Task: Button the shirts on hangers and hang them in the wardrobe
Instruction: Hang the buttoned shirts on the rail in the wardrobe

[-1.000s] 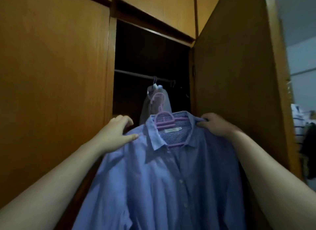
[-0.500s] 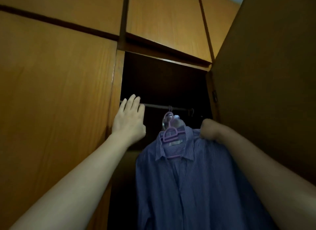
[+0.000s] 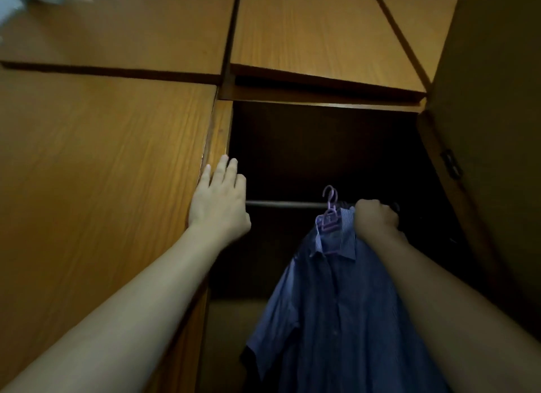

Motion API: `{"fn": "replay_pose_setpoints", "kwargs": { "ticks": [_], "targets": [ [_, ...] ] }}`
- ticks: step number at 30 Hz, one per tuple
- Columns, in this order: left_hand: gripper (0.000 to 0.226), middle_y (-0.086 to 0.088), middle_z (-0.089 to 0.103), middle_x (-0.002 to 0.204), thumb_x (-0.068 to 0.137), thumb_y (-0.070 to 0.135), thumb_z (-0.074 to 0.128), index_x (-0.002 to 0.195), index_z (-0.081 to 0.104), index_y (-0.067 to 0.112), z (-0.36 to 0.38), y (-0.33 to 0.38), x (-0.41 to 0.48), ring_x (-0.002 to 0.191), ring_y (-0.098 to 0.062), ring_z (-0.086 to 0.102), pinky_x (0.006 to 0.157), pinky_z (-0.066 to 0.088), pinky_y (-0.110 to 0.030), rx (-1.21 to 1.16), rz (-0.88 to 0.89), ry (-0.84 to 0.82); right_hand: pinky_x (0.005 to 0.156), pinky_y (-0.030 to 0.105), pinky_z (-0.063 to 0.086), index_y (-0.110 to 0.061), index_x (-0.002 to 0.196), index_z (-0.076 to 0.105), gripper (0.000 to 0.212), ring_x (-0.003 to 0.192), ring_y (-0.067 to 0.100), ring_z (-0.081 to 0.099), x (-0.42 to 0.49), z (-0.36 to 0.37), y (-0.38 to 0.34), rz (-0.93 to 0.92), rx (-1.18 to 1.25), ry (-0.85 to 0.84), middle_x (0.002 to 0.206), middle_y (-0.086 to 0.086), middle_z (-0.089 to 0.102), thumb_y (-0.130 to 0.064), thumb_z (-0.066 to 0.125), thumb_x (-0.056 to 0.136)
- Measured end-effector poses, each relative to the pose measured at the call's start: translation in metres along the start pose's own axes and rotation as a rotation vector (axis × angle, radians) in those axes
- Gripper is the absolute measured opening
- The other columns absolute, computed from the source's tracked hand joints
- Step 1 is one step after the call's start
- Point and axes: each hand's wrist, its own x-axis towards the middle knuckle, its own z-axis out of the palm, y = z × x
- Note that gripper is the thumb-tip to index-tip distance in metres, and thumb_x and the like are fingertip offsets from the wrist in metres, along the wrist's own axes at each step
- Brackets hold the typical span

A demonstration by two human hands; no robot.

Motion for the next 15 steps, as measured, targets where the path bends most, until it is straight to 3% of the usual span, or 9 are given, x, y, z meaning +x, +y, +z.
{"fn": "replay_pose_setpoints", "kwargs": {
  "ticks": [5,9,15],
  "targets": [
    [0.072,-0.011,0.001,0.17,0.094,0.042,0.048,0.157,0.025,0.014,0.021,0.003,-0.003,0.156,-0.028,-0.012,0.126,0.002,-0.054,0.071,0.034,0.03,0.067,0.034,0.045,-0.01,0.119,0.06,0.027,0.108,0.029,0.063,0.028,0.032,-0.028,-0.064,-0.051,0.096,0.116,0.012,0.063,-0.001,0.048,0.096],
    [0.065,-0.009,0.012,0.169,0.093,0.041,0.051,0.151,0.037,0.015,0.027,0.001,-0.003,0.157,-0.025,-0.002,0.126,0.006,-0.052,0.003,0.039,0.105,0.069,0.035,0.045,-0.007,0.118,0.061,0.027,0.111,0.029,0.062,0.047,0.047,-0.036,-0.046,-0.114,0.098,0.121,0.013,0.061,0.0,0.049,0.095],
    [0.069,-0.01,0.021,0.167,0.092,0.042,0.054,0.152,0.037,0.014,0.029,0.0,-0.001,0.157,-0.026,0.003,0.126,0.007,-0.052,-0.001,0.037,0.133,0.071,0.036,0.046,-0.008,0.122,0.059,0.03,0.114,0.031,0.06,0.052,0.055,-0.031,-0.075,-0.166,0.129,0.123,0.014,0.059,-0.004,0.056,0.092]
  ]
}}
